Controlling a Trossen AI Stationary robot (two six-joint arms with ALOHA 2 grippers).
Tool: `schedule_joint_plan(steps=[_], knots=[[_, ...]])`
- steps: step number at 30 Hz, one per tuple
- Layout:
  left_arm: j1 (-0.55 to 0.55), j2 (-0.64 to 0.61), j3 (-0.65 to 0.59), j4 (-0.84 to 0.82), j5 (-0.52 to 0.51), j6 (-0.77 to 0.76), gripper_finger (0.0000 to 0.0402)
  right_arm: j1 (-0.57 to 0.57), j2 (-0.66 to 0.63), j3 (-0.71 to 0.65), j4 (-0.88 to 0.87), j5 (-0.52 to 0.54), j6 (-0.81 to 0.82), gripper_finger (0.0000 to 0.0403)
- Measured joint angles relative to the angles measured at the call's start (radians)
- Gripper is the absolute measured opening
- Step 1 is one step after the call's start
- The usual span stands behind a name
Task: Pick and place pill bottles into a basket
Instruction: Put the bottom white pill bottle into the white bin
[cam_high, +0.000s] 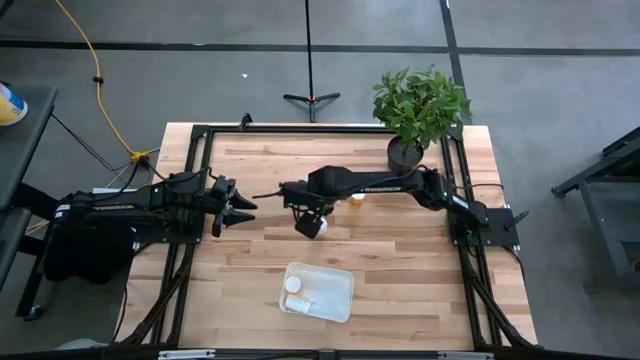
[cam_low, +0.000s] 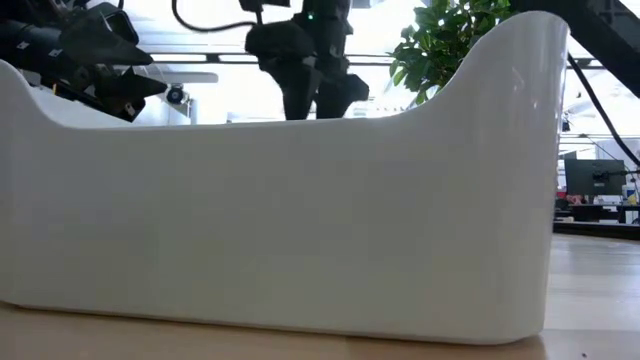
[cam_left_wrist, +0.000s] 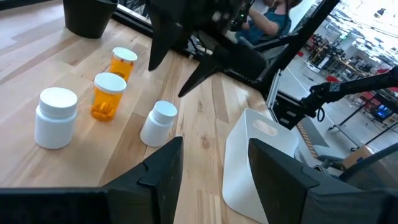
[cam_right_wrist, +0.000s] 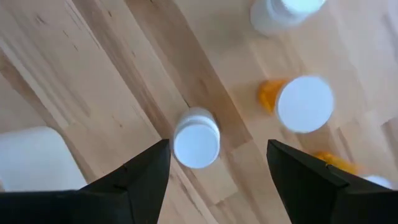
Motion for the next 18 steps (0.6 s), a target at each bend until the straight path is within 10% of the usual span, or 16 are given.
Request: schedule_joint_plan(steps=[18], knots=[[0.0,0.0,0.0,-0.001,0.001,0.0,0.0216,-0.004,0.001,-0.188,0.137,-0.1,0.026,0.0257]])
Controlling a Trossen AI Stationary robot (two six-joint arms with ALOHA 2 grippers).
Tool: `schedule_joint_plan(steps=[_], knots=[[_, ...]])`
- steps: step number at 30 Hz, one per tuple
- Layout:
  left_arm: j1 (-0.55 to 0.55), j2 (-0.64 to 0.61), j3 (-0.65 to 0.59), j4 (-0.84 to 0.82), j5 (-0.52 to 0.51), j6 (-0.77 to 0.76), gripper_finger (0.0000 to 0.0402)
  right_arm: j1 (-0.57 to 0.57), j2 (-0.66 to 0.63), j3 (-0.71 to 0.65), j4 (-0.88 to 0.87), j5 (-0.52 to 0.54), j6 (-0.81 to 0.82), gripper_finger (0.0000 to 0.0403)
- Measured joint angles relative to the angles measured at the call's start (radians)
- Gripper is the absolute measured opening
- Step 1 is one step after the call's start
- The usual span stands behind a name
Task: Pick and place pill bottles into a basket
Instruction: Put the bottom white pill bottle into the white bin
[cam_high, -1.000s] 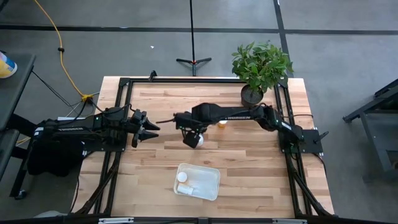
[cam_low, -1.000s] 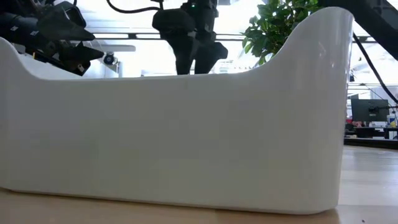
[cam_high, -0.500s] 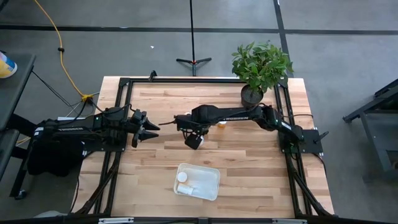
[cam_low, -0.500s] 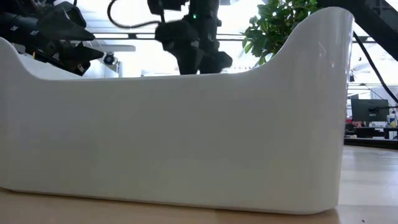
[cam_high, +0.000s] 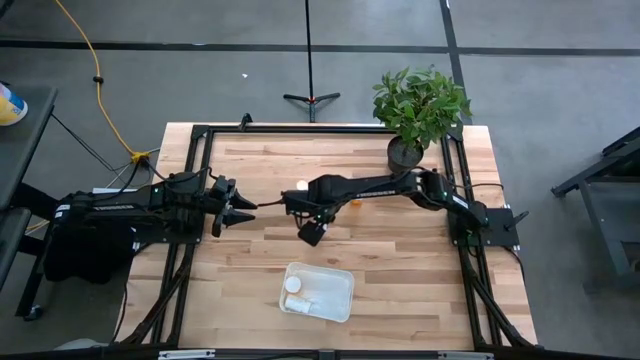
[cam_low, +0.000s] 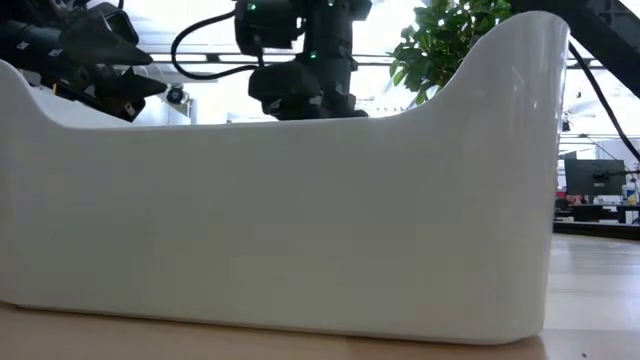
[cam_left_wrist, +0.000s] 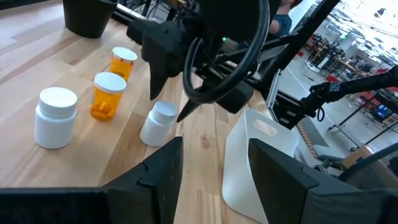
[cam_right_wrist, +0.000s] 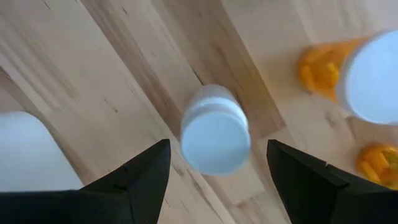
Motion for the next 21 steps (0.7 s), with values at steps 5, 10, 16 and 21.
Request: schedule_joint_plan(steps=[5,10,16,21], knots=[[0.0,0.0,0.0,0.0,0.0,0.0,0.0216,-0.003,0.002,-0.002,0.026,-0.016,-0.004,0.0257],[0.0,0.0,0.0,0.0,0.0,0.0,0.0216,-0.003,0.002,-0.002,0.056,-0.019,-0.009,0.0257],[0.0,0.0,0.0,-0.001,0.0,0.0,0.0216,-0.003,0.002,-0.002,0.056,-0.026,-0.01,0.0257],[0.0,0.0,0.0,-0.001,0.0,0.0,0.0216,-0.003,0.002,-0.002,0.054,-0.027,-0.01,0.0257]])
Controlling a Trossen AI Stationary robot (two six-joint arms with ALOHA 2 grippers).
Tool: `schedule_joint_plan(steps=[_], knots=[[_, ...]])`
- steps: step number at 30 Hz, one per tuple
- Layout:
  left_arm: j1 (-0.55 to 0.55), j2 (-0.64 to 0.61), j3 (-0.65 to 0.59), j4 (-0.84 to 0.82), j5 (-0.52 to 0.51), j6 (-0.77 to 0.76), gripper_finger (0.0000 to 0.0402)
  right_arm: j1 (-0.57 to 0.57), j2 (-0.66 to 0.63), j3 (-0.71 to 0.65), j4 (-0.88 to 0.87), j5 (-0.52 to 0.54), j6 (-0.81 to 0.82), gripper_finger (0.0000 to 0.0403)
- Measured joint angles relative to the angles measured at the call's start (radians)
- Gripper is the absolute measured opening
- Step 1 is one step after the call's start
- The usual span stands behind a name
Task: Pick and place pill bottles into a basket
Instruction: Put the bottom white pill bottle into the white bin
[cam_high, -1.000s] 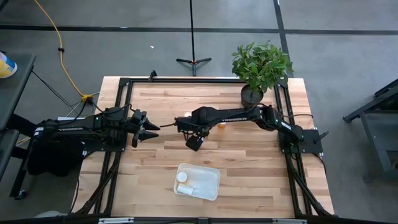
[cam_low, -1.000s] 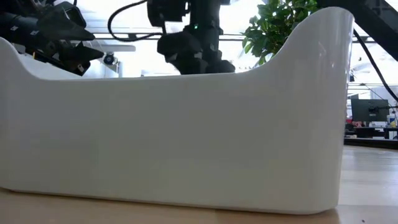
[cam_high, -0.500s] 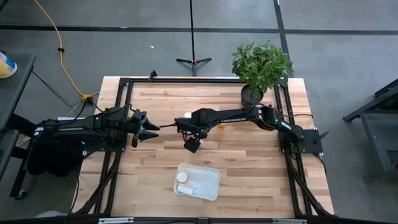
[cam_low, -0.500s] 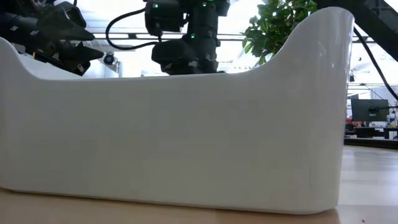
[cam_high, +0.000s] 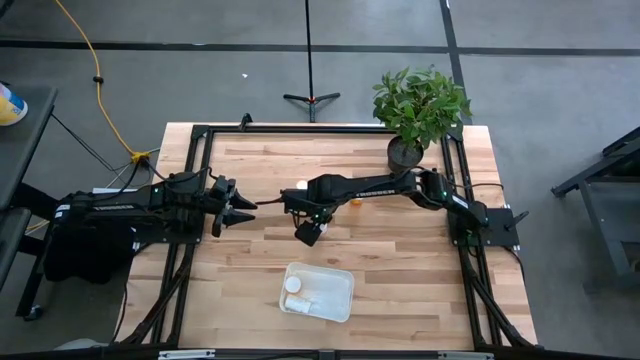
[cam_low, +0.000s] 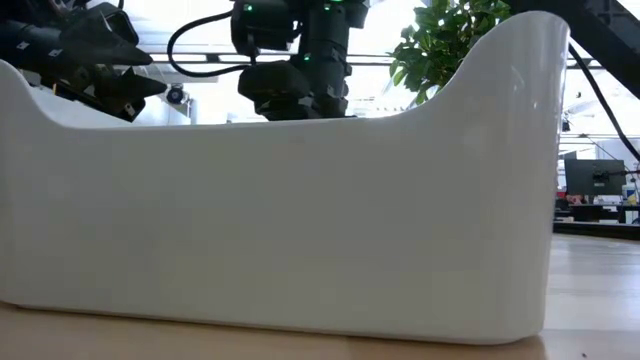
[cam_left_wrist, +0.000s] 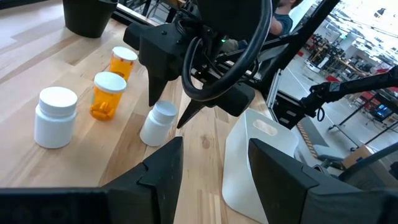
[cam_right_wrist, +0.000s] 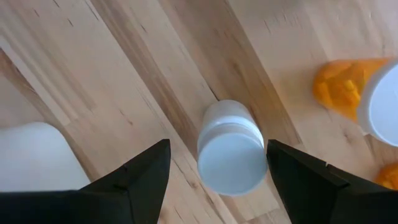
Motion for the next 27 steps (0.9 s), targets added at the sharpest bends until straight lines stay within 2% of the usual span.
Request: schedule_joint_plan(steps=[20,27], knots=[[0.0,0.0,0.0,-0.001,0.0,0.0,0.0216,0.0,0.037,0.001,-0.004,-0.044,-0.023,0.0256],[0.0,0.0,0.0,-0.004,0.0,0.0,0.0216,0.002,0.07,0.0,-0.016,-0.082,-0.042,0.0226]])
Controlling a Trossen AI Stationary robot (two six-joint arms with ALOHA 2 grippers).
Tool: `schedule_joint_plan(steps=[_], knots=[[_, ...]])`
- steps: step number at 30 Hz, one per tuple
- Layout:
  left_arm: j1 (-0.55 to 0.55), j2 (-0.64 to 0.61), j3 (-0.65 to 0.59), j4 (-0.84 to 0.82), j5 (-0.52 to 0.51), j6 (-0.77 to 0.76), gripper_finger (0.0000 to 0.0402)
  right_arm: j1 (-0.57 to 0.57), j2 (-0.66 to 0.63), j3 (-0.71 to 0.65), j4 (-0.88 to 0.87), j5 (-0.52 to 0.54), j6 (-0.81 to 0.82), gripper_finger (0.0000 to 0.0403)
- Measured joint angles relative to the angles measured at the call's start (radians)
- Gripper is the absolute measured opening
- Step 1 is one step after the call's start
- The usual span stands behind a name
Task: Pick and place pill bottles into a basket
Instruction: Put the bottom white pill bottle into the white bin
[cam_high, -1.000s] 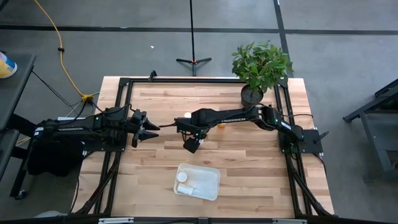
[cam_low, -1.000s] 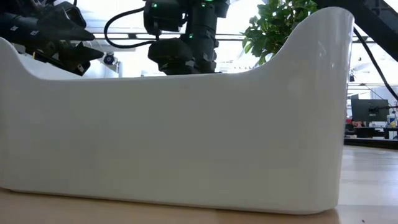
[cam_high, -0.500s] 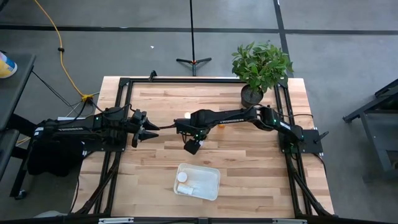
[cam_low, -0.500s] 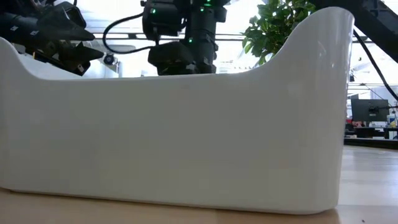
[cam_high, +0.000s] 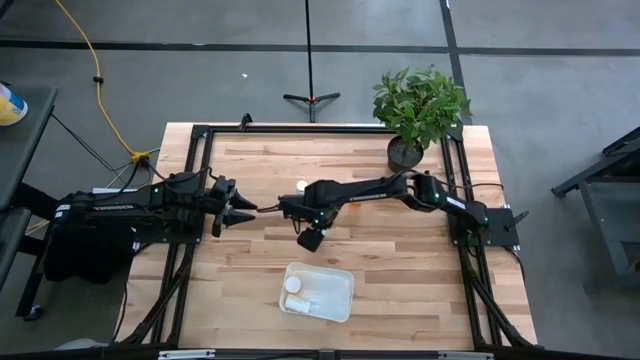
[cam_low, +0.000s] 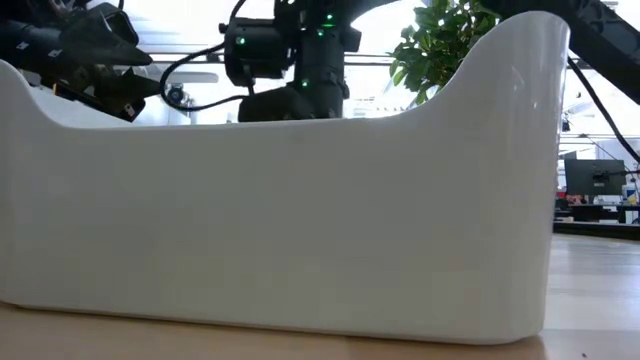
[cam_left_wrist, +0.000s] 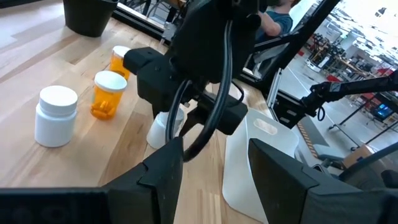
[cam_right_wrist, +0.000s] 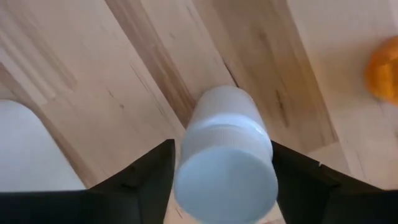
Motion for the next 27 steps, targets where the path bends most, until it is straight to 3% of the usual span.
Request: schedule_joint_plan(steps=[7,18,27], knots=[[0.0,0.0,0.0,-0.003,0.0,0.0,0.0216,0.0,0.002,0.0,0.013,0.015,-0.008,0.0159],[0.0,0.0,0.0,-0.003,0.0,0.0,0.0216,-0.001,0.002,0.002,-0.002,0.015,-0.008,0.013],[0.0,0.0,0.0,-0.003,0.0,0.0,0.0216,-0.008,0.002,0.079,-0.034,-0.015,-0.025,0.0005]])
